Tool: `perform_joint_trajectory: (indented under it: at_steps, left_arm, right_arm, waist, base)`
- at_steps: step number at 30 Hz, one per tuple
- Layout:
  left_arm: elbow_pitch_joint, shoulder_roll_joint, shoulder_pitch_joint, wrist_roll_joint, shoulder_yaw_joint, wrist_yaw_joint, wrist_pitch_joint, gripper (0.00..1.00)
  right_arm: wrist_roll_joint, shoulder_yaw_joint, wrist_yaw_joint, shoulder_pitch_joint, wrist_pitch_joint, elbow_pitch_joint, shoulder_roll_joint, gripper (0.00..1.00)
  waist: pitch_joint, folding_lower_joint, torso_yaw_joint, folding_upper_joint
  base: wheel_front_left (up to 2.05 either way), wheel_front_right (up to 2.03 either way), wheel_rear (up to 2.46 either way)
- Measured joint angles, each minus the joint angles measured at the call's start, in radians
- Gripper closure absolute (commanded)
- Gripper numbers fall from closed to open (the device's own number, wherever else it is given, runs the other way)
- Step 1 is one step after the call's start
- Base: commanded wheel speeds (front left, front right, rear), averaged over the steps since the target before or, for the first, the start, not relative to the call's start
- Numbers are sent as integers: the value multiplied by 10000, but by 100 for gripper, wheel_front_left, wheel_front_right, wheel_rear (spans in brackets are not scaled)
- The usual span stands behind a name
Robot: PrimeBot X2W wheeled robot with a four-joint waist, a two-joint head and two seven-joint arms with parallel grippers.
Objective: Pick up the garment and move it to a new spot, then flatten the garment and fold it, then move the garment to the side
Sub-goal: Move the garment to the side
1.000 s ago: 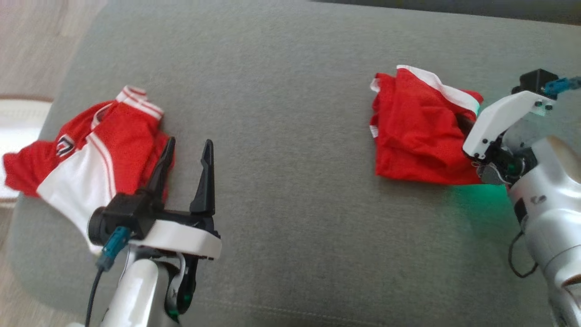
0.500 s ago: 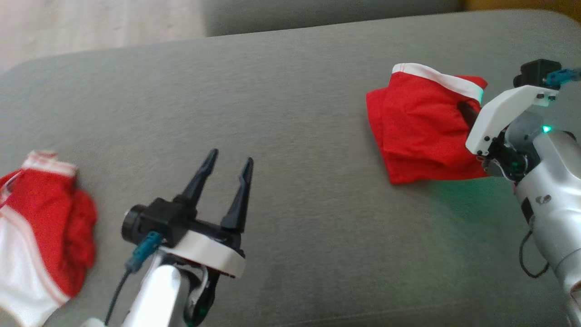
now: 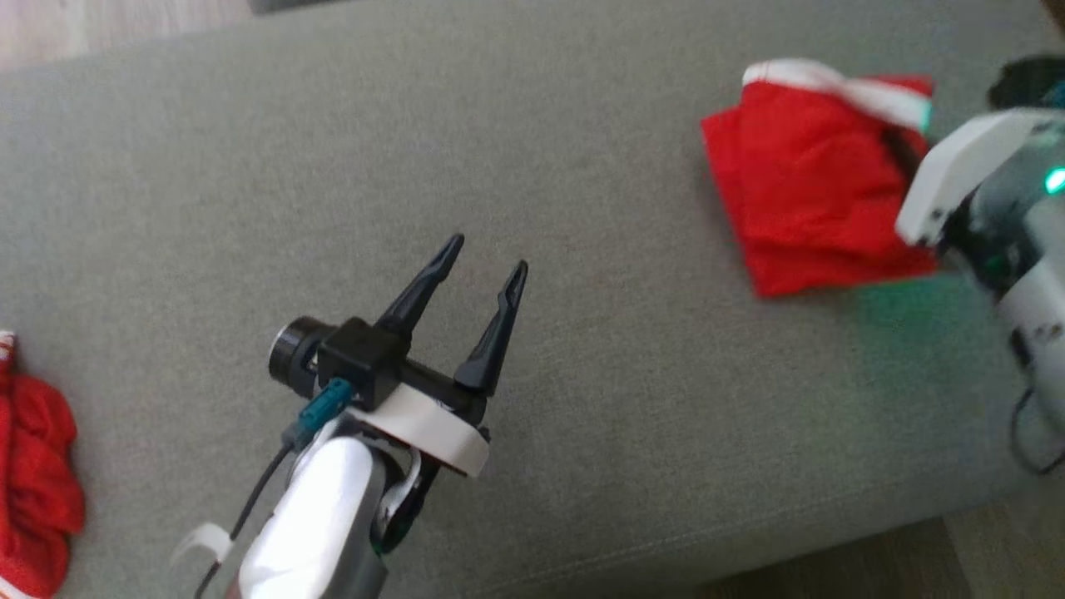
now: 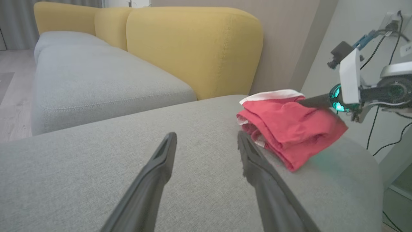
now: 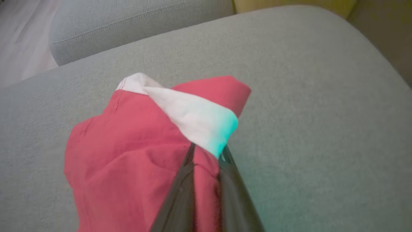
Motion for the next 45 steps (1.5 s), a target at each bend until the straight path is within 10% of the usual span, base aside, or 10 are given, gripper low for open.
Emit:
perform_joint_trajectory:
  at_steps: [9, 26, 27, 28, 45]
  left_arm:
    - [44, 245, -660, 215, 63, 2, 0, 0]
    - [-115, 431, -1095, 284, 67, 146, -2, 0]
    - [-109, 431, -1098, 284, 65, 146, -19, 0]
    - [-107, 431, -1105, 284, 65, 146, -48, 0]
    - [-173, 307, -500, -173, 566, 278, -67, 0]
  right_arm:
    - [-681, 1384, 0, -2010, -880, 128, -1348, 100]
    - [-1879, 2190, 2, -3879, -874, 2280, -1402, 100]
    - [-1987, 2224, 2, -3926, -932, 2339, -1400, 72]
    - [-2104, 2230, 2, -3941, -1099, 2380, -1396, 0]
    - [-2970, 1478, 2, -3751, -3501, 2752, -1045, 0]
  waist:
    - [1614, 0, 201, 0]
    - [2941, 1, 58, 0]
    - [2933, 1, 62, 0]
    - [2915, 0, 68, 0]
    - [1057, 0, 263, 0]
  base:
    - [0, 0, 0]
    - [0, 0, 0]
    - [0, 0, 0]
    - [0, 0, 0]
    - [0, 0, 0]
